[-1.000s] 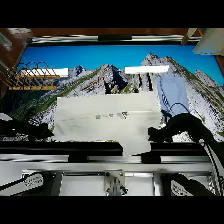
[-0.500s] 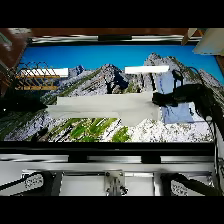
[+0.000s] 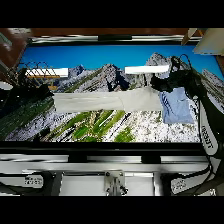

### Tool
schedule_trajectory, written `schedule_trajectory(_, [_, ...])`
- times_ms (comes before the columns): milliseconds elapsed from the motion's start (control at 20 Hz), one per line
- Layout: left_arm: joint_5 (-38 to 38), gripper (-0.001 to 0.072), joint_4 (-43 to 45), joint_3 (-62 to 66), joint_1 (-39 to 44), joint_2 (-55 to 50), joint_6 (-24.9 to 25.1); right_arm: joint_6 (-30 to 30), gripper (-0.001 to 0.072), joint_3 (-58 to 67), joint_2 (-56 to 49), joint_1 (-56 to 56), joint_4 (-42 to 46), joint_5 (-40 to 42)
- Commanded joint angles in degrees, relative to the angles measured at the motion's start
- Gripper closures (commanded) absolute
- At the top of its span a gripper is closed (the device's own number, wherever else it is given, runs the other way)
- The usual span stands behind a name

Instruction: Fold the shirts.

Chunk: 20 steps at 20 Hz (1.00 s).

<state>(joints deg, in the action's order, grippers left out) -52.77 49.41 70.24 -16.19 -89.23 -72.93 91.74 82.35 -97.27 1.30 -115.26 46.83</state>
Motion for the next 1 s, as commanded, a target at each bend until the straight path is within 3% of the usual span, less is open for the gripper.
schedule_trajectory(0, [-1.09,0.0574,-0.20,1.29,0.72,-2.80,-1.38,0.02,0.0302,1.92,-3.50,-0.04,-0.37,1.38])
schedule_trajectory(50, [-2.47,0.0271,-0.20,1.29,0.98,-3.02,-1.40,1.57,0.0245,1.92,-3.56,-0.04,-0.35,2.93])
schedule_trajectory(100, [-4.04,0.0026,-0.17,1.31,1.05,-3.02,-1.33,3.50,0.0244,1.92,-3.19,0.04,-0.15,5.31])
schedule_trajectory(150, [-5.81,-0.0008,-0.17,1.33,0.83,-2.86,-1.36,3.87,0.0135,1.92,-2.60,0.55,1.05,7.98])
schedule_trajectory(200, [-7.37,-0.0008,-0.17,1.33,0.48,-2.62,-1.36,3.85,0.0041,1.92,-1.92,1.40,2.23,11.23])
schedule_trajectory(400, [-12.50,-0.0007,-0.17,1.33,-0.20,-1.40,-1.33,3.85,0.0040,1.90,-1.97,3.93,1.75,19.87])
schedule_trajectory(950, [-14.36,-0.0006,-0.24,1.33,3.48,1.25,0.44,1.14,0.0041,1.86,-9.11,0.83,-2.56,17.55])
